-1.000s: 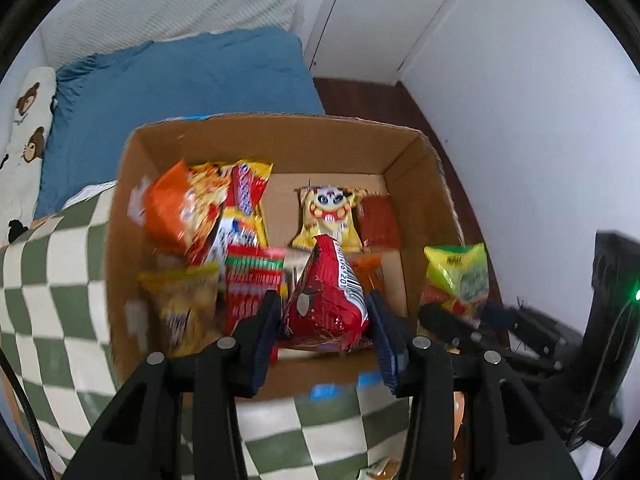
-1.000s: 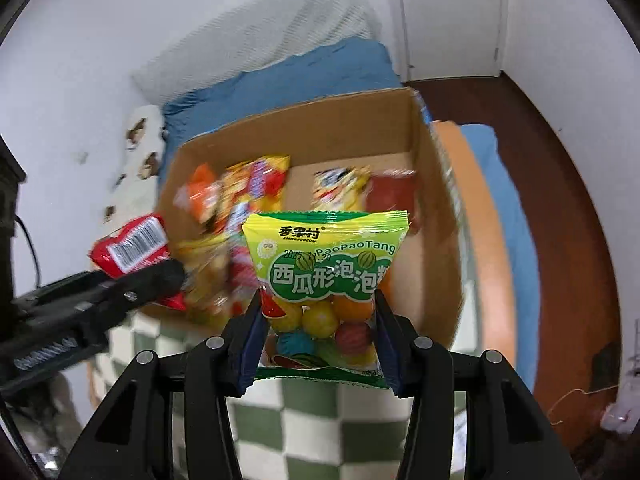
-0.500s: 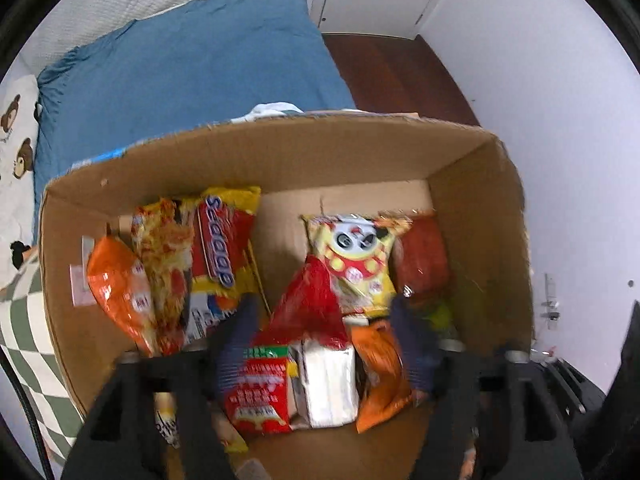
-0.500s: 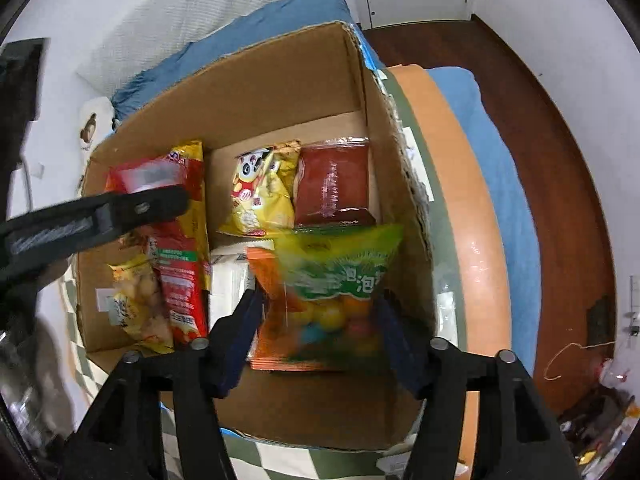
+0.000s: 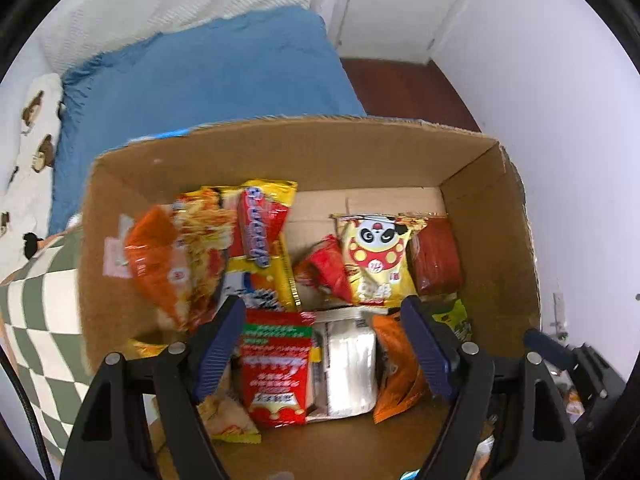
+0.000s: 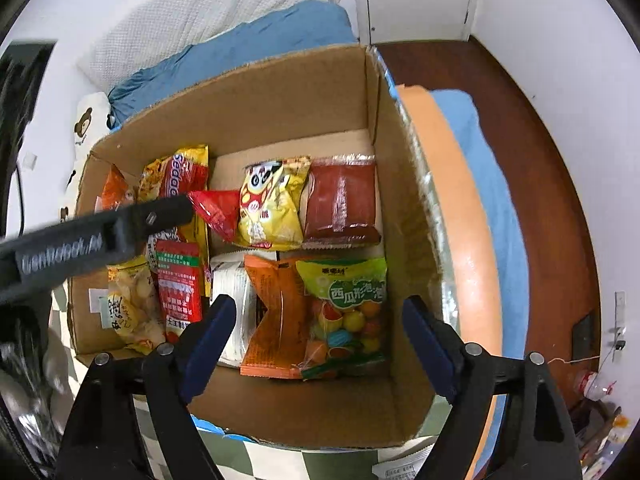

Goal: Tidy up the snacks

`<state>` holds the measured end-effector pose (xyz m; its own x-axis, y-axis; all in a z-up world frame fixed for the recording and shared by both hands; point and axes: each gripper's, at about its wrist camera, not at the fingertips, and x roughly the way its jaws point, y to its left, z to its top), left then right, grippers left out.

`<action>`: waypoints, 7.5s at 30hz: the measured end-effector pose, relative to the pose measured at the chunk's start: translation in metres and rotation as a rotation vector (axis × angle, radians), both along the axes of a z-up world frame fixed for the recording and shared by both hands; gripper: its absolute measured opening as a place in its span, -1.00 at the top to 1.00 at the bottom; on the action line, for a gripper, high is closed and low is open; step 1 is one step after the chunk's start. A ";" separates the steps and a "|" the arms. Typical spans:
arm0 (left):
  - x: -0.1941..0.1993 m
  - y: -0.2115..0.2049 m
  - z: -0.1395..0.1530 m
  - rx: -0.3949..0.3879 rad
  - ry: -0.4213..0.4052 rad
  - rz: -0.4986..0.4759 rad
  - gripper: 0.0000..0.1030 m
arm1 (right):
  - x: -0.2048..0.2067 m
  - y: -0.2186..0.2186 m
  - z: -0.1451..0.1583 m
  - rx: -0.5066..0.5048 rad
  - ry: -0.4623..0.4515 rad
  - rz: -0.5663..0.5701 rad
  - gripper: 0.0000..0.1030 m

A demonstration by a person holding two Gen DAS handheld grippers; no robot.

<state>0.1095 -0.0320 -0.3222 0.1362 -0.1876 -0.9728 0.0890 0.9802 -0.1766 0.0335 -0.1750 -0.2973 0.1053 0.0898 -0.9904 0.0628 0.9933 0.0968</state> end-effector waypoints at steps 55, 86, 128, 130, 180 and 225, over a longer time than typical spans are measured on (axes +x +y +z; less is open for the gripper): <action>-0.258 0.000 0.092 0.034 -0.249 0.026 -0.54 | -0.220 -0.019 0.140 0.027 -0.307 -0.026 -0.89; -0.276 -0.028 -0.116 0.057 0.258 0.021 -0.17 | -0.231 -0.083 -0.062 -0.051 0.069 0.065 -0.89; -0.154 0.012 0.058 -0.180 0.017 0.050 -0.15 | -0.132 -0.015 0.077 0.279 -0.097 0.079 -0.03; -0.120 0.013 0.059 -0.138 -0.005 0.037 -0.15 | -0.095 -0.012 0.086 0.243 -0.126 0.110 -0.03; -0.008 0.040 0.001 0.093 0.017 0.101 -0.67 | 0.063 0.019 -0.001 -0.075 -0.032 0.152 -0.88; -0.274 0.042 0.199 0.126 -0.495 0.149 -0.67 | -0.236 0.019 0.237 -0.079 -0.582 0.121 -0.97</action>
<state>-0.1643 0.0101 -0.1228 0.6008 -0.0167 -0.7992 -0.0101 0.9995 -0.0284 -0.2026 -0.1564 -0.0602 0.6258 0.0634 -0.7774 -0.0927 0.9957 0.0066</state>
